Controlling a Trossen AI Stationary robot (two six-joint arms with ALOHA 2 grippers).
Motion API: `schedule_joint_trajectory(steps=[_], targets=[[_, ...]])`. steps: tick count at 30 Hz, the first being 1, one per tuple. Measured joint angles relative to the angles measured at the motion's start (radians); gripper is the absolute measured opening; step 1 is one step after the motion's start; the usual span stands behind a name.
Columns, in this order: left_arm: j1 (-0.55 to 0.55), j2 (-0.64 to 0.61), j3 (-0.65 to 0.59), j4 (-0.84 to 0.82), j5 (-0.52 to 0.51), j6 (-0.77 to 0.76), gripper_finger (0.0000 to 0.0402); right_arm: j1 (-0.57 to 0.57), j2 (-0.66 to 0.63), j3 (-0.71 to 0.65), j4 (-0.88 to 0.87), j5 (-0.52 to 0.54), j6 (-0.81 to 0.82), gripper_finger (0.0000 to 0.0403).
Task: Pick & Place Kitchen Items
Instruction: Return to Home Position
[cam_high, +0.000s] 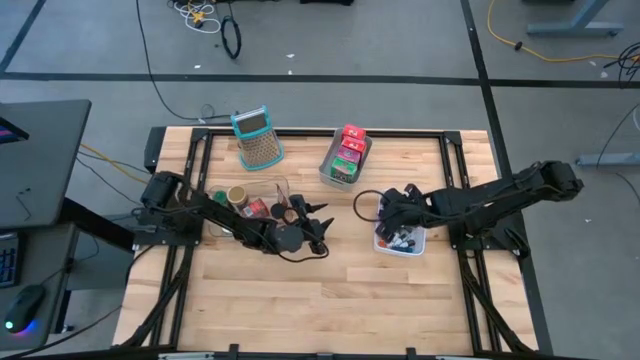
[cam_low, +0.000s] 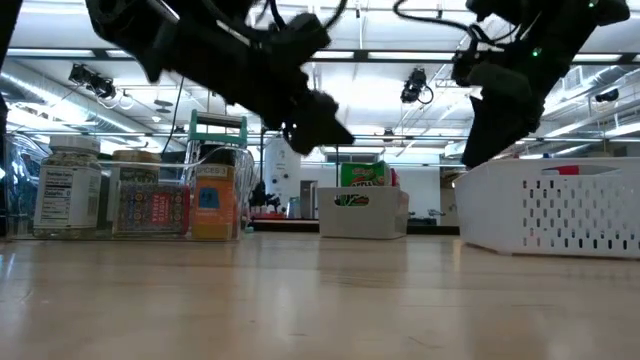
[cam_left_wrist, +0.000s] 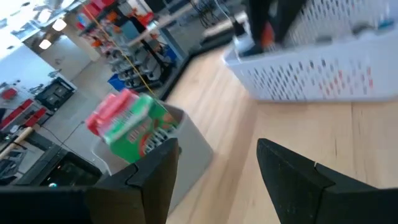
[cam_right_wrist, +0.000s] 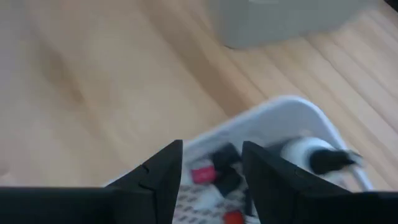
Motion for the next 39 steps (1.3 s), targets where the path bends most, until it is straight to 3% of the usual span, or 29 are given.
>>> schedule_joint_trajectory(steps=[7,13,23,26,29,32,35,39], targets=[[-0.056,-0.115,-0.004,0.001,-0.078,0.034,0.0228,0.055,-0.017,0.000,0.139,-0.003,-0.217,0.0178],[-0.080,-0.324,-0.059,-0.053,-0.075,0.082,0.0228,0.077,-0.058,0.000,0.301,-0.021,-0.409,0.0178],[-0.196,-0.835,-0.064,-0.557,-0.051,-0.006,0.0228,0.078,-0.067,0.000,0.474,-0.165,-0.522,0.0178],[-0.246,-0.991,-0.064,-0.684,-0.052,-0.004,0.0228,0.074,-0.067,0.000,0.481,-0.147,-0.587,0.0178],[-0.282,-1.136,-0.064,-0.814,-0.052,-0.002,0.0228,0.065,-0.067,0.000,0.512,-0.077,-0.757,0.0178],[-0.299,-1.257,-0.063,-0.968,-0.051,-0.150,0.0229,0.063,-0.067,0.000,0.578,-0.019,-0.853,0.0178],[-0.300,-1.360,-0.063,-1.133,0.030,-0.253,0.0229,0.064,-0.067,0.000,0.612,-0.013,-0.805,0.0178],[-0.300,-1.455,-0.073,-1.224,0.298,-0.318,0.0229,0.063,-0.080,0.000,0.632,-0.029,-0.753,0.0178]])
